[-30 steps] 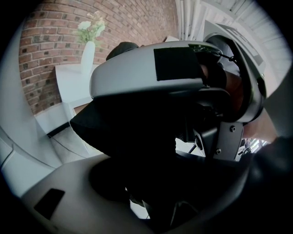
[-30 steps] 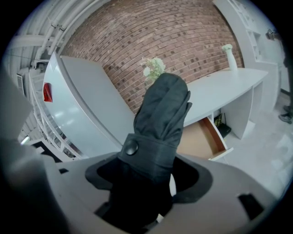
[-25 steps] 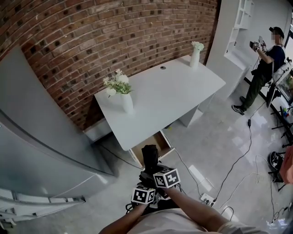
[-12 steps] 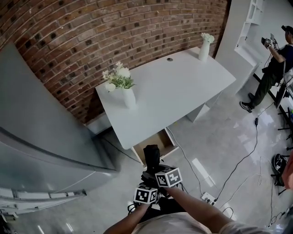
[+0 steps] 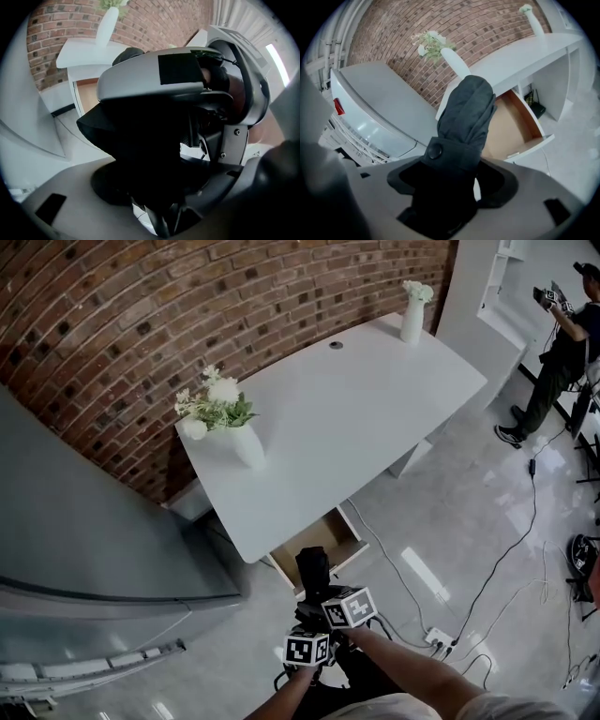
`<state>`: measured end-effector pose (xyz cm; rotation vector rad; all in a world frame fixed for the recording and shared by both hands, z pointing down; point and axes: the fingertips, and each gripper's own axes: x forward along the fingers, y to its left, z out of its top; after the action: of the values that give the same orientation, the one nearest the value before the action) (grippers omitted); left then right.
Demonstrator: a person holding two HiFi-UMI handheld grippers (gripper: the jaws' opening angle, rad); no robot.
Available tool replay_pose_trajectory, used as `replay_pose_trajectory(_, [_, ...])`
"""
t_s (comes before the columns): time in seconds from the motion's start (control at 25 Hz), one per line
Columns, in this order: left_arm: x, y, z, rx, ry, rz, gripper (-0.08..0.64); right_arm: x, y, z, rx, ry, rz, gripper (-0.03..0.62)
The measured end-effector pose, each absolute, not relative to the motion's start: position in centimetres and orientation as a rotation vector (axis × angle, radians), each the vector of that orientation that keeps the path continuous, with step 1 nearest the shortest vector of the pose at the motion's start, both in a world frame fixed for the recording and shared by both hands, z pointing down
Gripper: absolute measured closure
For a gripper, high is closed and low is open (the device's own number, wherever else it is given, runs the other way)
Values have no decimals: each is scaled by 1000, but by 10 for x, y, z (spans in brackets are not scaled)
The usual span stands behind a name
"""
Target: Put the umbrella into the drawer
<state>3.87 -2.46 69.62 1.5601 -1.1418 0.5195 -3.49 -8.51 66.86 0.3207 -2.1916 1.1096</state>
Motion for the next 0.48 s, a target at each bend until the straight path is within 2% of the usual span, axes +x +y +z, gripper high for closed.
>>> replay_pose_trajectory(0.48, [26,-67,749,1493,-1143,493,328,-51,-124,725,259,-2144,1119,262])
